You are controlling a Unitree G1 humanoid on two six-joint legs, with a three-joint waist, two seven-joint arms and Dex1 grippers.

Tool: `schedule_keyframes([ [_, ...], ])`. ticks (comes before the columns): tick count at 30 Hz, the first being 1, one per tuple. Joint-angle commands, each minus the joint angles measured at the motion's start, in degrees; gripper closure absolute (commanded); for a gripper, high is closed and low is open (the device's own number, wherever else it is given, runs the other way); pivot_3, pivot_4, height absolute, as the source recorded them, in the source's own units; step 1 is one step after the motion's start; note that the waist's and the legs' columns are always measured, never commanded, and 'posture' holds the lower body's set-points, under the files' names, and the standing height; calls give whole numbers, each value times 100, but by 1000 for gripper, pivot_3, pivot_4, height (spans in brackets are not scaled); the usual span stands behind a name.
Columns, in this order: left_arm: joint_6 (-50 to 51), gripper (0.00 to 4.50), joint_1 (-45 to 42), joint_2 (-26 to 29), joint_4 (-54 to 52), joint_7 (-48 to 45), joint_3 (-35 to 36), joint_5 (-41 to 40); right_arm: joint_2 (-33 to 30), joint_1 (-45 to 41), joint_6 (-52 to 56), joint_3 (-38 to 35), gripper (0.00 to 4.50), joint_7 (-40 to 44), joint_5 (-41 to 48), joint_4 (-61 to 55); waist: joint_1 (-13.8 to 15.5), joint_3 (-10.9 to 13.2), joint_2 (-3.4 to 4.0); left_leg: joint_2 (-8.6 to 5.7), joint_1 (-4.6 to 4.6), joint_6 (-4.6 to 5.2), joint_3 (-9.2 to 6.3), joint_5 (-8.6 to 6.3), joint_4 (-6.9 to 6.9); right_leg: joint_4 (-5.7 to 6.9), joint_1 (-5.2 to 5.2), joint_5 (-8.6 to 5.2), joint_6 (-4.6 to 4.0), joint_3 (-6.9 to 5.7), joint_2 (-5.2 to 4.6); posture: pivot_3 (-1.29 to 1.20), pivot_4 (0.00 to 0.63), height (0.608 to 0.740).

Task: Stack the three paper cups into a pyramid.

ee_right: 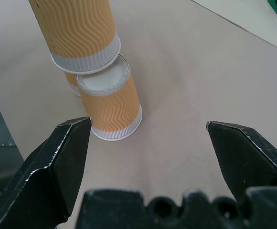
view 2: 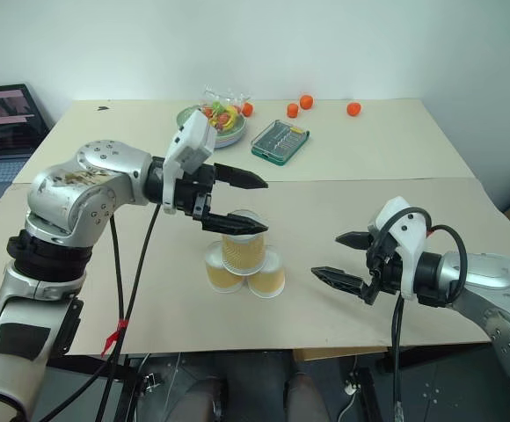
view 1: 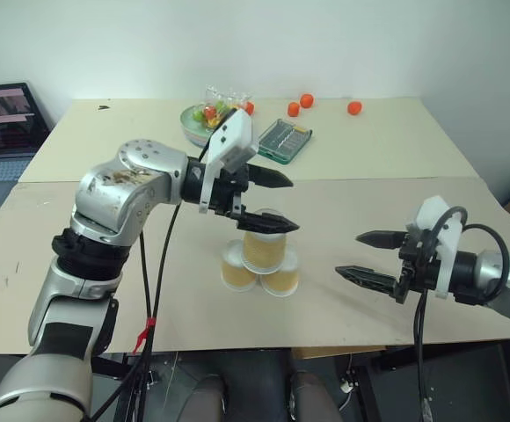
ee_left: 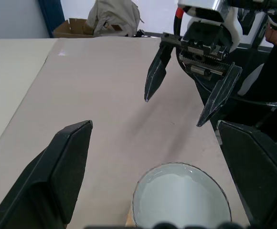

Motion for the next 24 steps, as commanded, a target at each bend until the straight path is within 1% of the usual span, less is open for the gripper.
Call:
schedule_keyframes([
  [1,81,36,-494,136,260,124,473,-83,-107,-16,-85,-180,0,90,55,-68,-4,0,0,0,0,0,0,0,0,-1,0,0,0,0,0,0,150,740],
  [5,278,36,-952,497,778,238,989,-134,-255,181,-75,-486,0,295,50,40,-15,0,0,1,3,2,1,-1,0,3,1,0,0,1,2,0,150,740],
  [6,530,36,-1003,610,866,256,1116,-248,-296,210,-80,-569,0,343,58,90,-37,0,1,2,0,2,1,-1,0,2,-4,0,1,1,3,0,150,740],
  [8,641,36,-963,741,892,288,1266,-318,-348,241,-104,-683,0,397,50,163,-68,0,1,2,1,3,1,-2,1,2,-2,0,0,2,3,0,150,740],
  [9,783,36,-798,967,798,129,1265,-378,-376,267,-119,-768,0,422,25,212,-70,0,1,1,1,3,2,-2,1,2,-3,0,0,3,2,0,150,740],
  [12,717,36,221,1666,358,-133,1468,-360,-344,395,-186,-1097,0,397,-50,317,-135,-7,13,2,10,4,7,-2,-6,2,1,-1,1,10,2,0,150,740],
  [13,633,36,518,1756,263,-106,1601,-373,-323,468,-191,-1182,0,402,-51,326,-145,-7,13,3,25,4,19,-3,-20,2,3,-2,0,25,2,0,150,740],
  [14,393,36,893,1847,181,-20,1667,-224,-321,611,-235,-1262,0,447,-105,327,-139,-6,11,6,36,4,27,-3,-30,4,8,-2,-1,34,5,0,150,740],
  [16,88,36,1582,1966,48,140,1837,-42,-304,855,-345,-1383,0,484,-248,356,-123,-4,7,13,35,4,27,-3,-29,6,5,-2,-2,31,10,0,150,740],
  [19,-128,36,2371,1897,-189,464,2126,4,-209,1029,-510,-1468,0,465,-379,465,-104,-2,3,14,36,4,31,-3,-27,3,8,0,-4,33,8,0,150,740],
  [21,-207,36,2670,1849,-319,607,2207,-6,-155,1080,-638,-1470,0,496,-442,528,-95,-2,2,15,34,4,32,-3,-25,0,8,2,-5,34,9,0,150,740],
  [24,-432,36,3355,1604,-752,976,2289,57,-9,1216,-997,-1357,0,541,-714,743,-67,-2,2,17,39,4,35,-3,-27,-1,12,3,-6,34,9,0,150,740],
])
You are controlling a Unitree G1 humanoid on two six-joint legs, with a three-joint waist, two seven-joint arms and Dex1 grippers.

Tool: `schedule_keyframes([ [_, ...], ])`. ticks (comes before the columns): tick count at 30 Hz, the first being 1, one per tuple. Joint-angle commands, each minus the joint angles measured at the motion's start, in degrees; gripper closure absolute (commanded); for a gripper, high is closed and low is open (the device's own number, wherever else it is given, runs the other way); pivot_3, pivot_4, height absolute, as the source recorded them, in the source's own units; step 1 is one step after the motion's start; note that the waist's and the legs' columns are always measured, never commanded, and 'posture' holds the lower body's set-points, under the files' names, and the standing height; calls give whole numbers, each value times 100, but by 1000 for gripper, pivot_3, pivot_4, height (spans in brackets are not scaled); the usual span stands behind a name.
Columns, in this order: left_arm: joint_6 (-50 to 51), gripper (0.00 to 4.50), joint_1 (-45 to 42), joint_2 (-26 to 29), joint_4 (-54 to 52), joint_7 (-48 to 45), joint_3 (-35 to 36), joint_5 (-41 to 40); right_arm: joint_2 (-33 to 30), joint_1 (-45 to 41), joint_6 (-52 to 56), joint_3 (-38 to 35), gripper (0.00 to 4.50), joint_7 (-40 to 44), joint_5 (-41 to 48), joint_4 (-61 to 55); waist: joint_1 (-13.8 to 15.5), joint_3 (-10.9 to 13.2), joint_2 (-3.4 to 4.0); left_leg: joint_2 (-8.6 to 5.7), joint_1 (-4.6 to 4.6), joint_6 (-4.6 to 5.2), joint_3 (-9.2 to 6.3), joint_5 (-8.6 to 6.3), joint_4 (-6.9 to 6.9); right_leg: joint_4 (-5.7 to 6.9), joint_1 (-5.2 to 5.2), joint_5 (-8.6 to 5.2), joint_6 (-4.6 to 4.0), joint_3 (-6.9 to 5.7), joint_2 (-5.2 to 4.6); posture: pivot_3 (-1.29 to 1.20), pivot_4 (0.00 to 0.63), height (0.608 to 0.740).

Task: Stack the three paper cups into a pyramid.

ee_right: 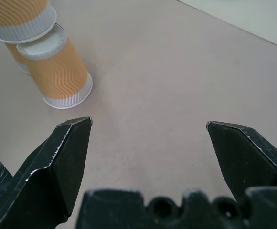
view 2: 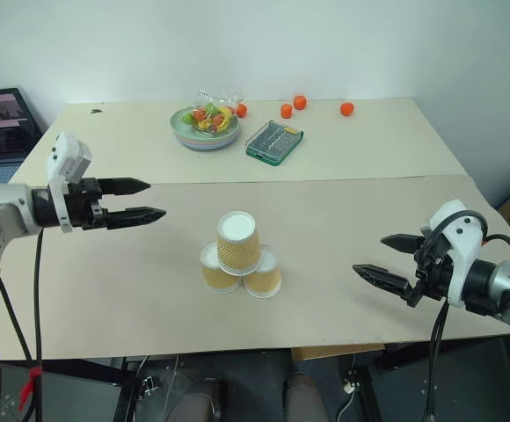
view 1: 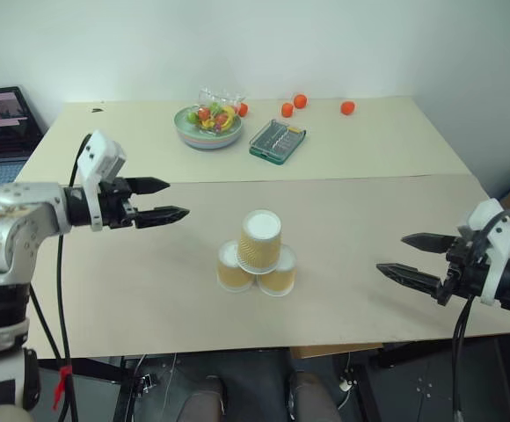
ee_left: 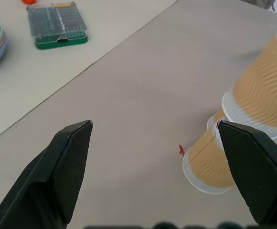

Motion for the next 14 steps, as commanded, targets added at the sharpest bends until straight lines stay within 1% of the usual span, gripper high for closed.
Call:
schedule_keyframes([
  [1,-368,36,573,-219,-631,412,218,65,127,130,-544,-95,0,74,-311,174,25,0,1,0,2,0,1,0,-3,-5,2,0,0,0,0,0,150,740],
  [6,-435,36,1362,-731,-1269,1043,110,128,436,227,-770,70,0,7,-430,213,48,0,0,6,5,0,15,0,-4,-4,-2,7,-8,12,4,0,150,740],
  [10,-779,36,1551,-1012,-1315,1412,6,380,616,234,-728,254,0,-97,-430,63,76,-1,0,9,9,0,16,0,-3,-2,1,9,-10,13,8,0,150,740],
  [14,-893,36,1626,-1204,-1398,1676,-107,490,703,149,-621,396,0,-248,-400,-49,82,-1,0,10,14,-1,18,0,-2,-3,6,9,-10,13,10,0,150,740],
])
